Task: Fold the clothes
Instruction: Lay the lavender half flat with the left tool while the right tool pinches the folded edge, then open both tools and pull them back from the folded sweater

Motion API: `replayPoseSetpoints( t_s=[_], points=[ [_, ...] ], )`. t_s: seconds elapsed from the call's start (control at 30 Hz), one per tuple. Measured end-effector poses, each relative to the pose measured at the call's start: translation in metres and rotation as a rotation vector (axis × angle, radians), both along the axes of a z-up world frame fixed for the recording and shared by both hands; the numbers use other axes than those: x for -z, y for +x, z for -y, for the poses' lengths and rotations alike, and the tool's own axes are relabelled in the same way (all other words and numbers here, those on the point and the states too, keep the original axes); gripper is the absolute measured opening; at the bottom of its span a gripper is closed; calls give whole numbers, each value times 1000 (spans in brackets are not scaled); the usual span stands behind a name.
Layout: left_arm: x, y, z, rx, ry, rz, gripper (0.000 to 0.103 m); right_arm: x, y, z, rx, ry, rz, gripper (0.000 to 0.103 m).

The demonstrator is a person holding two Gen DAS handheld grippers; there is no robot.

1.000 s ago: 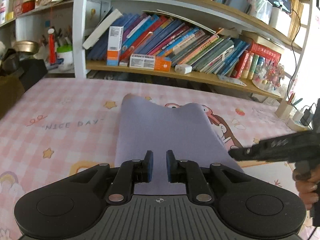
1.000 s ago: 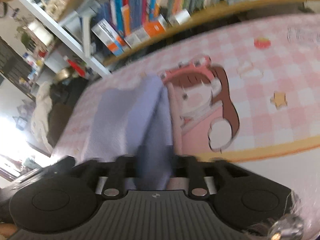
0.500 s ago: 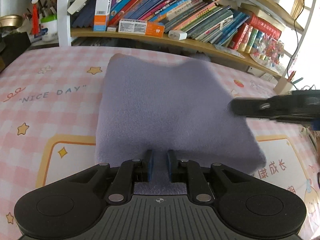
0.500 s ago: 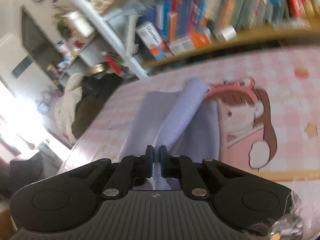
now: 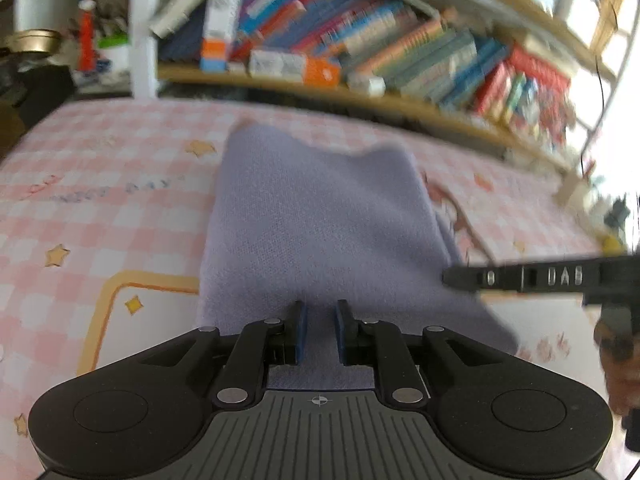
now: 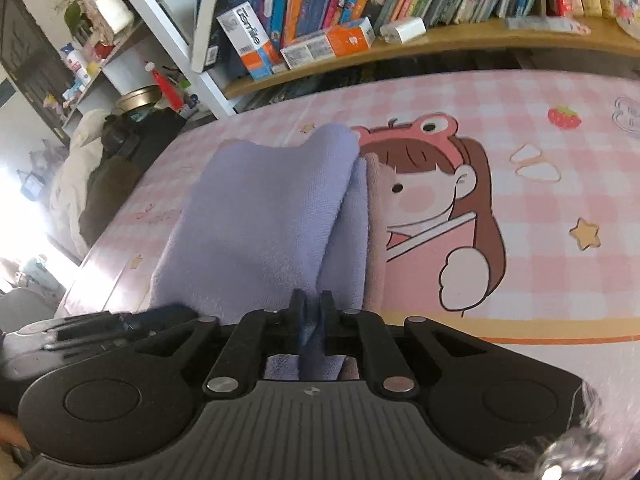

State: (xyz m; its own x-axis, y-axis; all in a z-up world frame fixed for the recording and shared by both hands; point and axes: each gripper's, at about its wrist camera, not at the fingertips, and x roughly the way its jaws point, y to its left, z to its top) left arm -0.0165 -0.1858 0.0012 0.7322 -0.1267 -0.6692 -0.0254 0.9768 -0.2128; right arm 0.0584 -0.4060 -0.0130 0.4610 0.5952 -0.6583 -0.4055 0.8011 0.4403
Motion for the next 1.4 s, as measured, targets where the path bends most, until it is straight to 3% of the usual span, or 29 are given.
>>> replayPoseSetpoints(
  t_s=[0.07, 0.13, 0.27, 0.43, 0.53, 0.6, 0.77, 1.1, 1.4],
  points=[
    [-9, -7, -1, -24, -15, 39, 17, -9, -7, 4, 2, 9, 21, 19],
    [-17, -13, -2, -50, -12, 59, 19, -15, -14, 14, 3, 24, 34, 41],
    [-25, -28, -2, -120, -22, 75, 36, -19, -24, 33, 34, 36, 8, 51],
    [-25, -42, 8, -154, -21, 70, 40, -21, -37, 37, 14, -5, 2, 73],
    [-25, -45, 18, -171, -1, 53, 57, -21, -48, 33, -16, -81, 33, 81],
    [-25, -47, 25, -177, 27, 37, 73, -21, -54, 30, -33, -125, 51, 83],
    [-26, -54, 39, -163, 106, 1, 85, -17, -63, 30, -39, -178, 54, 85],
    [-23, -59, 34, -192, 118, -43, 86, -15, -67, 29, -27, -192, 40, 86],
    [-18, -53, 19, -117, 87, -57, 87, -16, -79, 19, 56, -224, 28, 86]
  ],
)
